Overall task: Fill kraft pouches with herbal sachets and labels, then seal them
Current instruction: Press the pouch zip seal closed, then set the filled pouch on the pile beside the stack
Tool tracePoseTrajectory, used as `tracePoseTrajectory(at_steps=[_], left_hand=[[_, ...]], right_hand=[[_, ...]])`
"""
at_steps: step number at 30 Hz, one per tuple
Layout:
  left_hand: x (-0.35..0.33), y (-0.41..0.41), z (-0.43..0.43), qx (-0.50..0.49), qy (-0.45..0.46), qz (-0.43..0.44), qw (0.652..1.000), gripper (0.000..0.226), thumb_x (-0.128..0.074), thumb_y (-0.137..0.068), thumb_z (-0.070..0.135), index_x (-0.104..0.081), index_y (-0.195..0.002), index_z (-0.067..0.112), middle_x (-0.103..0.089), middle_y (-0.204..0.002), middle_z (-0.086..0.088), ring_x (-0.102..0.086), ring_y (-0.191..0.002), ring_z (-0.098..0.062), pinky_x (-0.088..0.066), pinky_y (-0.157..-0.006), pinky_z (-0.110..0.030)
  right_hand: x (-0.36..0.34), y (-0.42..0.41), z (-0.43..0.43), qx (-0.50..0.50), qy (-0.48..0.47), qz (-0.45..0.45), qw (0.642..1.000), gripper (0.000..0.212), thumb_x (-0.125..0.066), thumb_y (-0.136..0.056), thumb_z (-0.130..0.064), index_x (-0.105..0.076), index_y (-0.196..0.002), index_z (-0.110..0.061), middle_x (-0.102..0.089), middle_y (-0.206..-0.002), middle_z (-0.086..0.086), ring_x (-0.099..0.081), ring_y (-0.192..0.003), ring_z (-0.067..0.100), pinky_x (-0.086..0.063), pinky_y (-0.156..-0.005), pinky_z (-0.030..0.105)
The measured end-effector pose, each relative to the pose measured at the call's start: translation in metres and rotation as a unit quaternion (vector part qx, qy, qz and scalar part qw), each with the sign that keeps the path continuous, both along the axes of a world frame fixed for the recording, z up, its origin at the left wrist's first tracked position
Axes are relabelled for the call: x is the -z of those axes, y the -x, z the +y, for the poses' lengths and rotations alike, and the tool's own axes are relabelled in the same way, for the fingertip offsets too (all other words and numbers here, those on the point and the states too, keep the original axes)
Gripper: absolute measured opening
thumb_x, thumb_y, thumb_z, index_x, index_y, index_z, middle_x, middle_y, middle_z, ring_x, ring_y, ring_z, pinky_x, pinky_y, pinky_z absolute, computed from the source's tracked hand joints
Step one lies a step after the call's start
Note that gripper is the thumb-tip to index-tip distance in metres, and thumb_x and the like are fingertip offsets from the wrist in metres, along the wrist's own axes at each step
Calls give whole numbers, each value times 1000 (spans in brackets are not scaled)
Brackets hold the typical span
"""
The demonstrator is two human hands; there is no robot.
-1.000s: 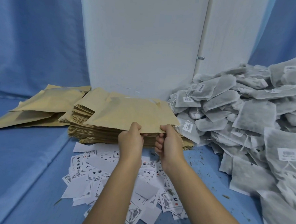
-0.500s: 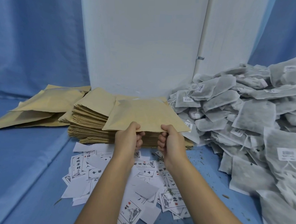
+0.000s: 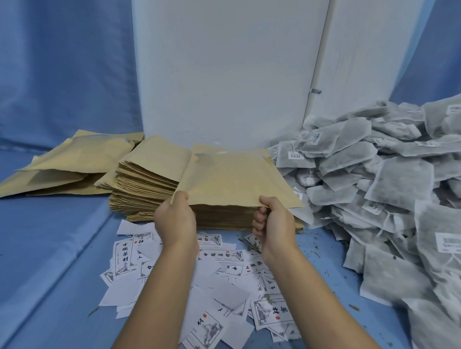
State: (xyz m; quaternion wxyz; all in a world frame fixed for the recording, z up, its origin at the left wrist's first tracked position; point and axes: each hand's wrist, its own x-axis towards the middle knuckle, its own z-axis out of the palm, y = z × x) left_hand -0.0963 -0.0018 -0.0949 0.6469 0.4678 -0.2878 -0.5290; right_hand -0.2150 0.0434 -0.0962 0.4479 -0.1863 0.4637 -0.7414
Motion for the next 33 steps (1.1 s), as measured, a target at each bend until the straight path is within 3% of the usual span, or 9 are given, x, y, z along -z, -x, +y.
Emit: tracePoseTrajectory(at_steps=[5,8,11,13,16,20,25,29,33], left_hand=[[0,2,1,-24,6,72,997,22,-54,-90,17,-55,-69,18,-51,-62,1,-45,-38,-1,-38,-44,-17],[-2,7,1,8,21,140,990,12,-59,-92,27,-57,-82,21,-60,-84,2,-59,-70,-10,-48,-55,-22],[-6,12,3,104,18,180,978,7,-60,-91,10,-57,-97,11,-63,-101,-7,-62,-96,-25,-56,-60,-30],[-7,13,4,145,17,190,971,15,-51,-93,1,-55,-107,5,-63,-102,-14,-63,-92,-28,-55,-63,-35],[-10,6,1,154,28,195,968,20,-43,-92,-9,-55,-95,7,-63,-92,-11,-63,-81,-24,-53,-62,-37],[-9,-9,-7,137,18,199,970,21,-44,-91,-10,-55,-94,8,-63,-93,-11,-62,-82,-24,-52,-62,-38],[-19,-34,-17,106,35,250,962,17,-48,-93,-5,-55,-102,8,-64,-100,-11,-63,-85,-24,-53,-61,-38],[-38,-65,-35,92,92,321,938,22,-46,-93,-7,-54,-107,8,-64,-101,-11,-64,-85,-23,-55,-64,-36],[-56,-106,-66,68,133,341,928,30,-40,-92,-11,-49,-115,5,-61,-99,-12,-62,-84,-24,-55,-61,-33]], right_hand=[[-1,-5,1,-27,-12,-12,999,36,-50,-92,-14,-36,-59,-15,-34,-38,-5,-25,-31,8,-20,-33,17],[-3,-7,1,-68,-5,-28,997,37,-49,-93,-15,-36,-58,-14,-35,-38,-4,-26,-30,8,-19,-33,16],[-5,-10,3,-122,-15,13,992,36,-50,-93,-18,-39,-58,-13,-40,-39,-3,-31,-31,7,-22,-35,15],[-6,-13,4,-144,-37,42,988,32,-51,-92,-21,-44,-63,-12,-46,-42,-1,-38,-34,8,-27,-38,16],[-8,-9,6,-94,-38,12,995,14,-53,-92,-25,-53,-85,-12,-63,-62,6,-57,-42,14,-42,-38,18],[-9,0,8,-98,-12,-38,994,1,-53,-92,0,-53,-93,0,-72,-73,17,-71,-60,25,-53,-43,22],[-16,-24,-3,-175,14,-65,982,16,-50,-95,2,-49,-110,-3,-73,-81,19,-72,-68,30,-52,-41,22],[-40,-64,-36,-211,43,-45,976,14,-44,-97,3,-49,-99,-10,-72,-75,14,-71,-59,23,-52,-40,20],[-67,-114,-84,-241,48,-16,969,23,-39,-98,6,-46,-117,-5,-60,-92,18,-68,-49,20,-53,-42,20]])
